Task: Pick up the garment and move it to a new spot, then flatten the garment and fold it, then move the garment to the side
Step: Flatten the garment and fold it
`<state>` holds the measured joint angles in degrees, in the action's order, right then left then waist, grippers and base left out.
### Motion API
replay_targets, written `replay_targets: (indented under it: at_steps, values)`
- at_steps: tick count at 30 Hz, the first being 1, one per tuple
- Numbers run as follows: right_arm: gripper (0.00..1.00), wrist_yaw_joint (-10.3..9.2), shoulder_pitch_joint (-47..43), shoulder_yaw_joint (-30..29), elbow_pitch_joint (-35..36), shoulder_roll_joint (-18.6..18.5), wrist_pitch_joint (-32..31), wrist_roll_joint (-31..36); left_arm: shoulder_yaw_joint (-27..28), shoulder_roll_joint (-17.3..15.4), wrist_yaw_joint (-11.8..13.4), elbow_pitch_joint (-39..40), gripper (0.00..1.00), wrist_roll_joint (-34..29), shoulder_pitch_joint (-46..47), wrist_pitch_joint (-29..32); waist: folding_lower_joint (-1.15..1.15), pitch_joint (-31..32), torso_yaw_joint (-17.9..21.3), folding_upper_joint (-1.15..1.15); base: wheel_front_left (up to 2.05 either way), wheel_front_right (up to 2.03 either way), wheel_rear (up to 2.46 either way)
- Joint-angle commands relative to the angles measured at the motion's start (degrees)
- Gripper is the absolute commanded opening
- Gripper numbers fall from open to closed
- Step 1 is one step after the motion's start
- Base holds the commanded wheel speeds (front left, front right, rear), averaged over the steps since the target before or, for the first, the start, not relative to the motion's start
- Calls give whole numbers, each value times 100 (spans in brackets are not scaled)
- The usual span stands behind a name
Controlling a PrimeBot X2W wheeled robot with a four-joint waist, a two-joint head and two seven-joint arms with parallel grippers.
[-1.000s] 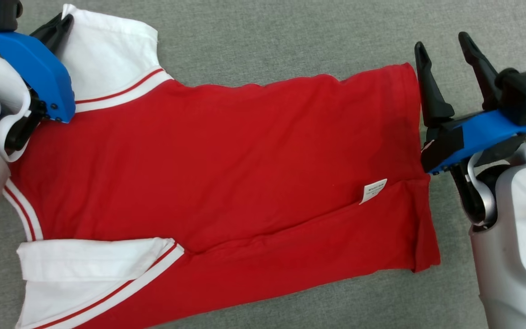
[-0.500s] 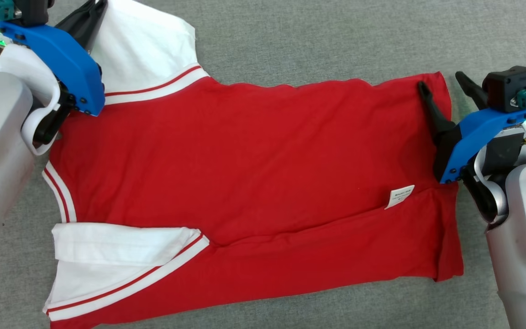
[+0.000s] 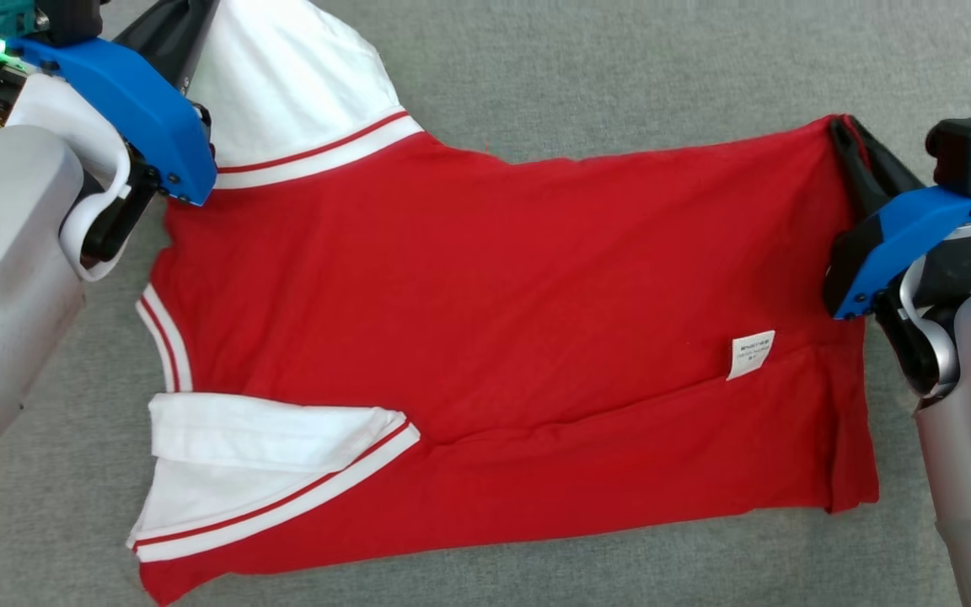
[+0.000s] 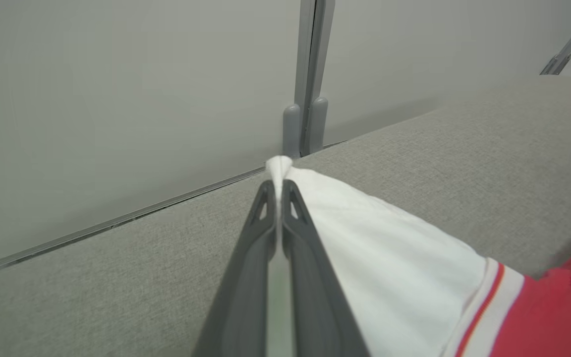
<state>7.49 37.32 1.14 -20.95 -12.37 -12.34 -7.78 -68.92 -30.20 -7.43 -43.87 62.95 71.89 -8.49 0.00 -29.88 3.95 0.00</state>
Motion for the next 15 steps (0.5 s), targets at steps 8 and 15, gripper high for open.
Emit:
replay_targets:
  at_steps: [8, 15]
  values:
    - [0, 1, -165, -110, -299, -55, 469, 51, -140, -67, -6, 323, 0, 187, -265, -422, 0, 384, -225, 0, 0, 0, 0]
    - [0, 1, -503, -285, -554, -112, 857, 21, -155, -208, -6, 872, 0, 118, -764, -632, 0, 715, -461, 0, 0, 0, 0]
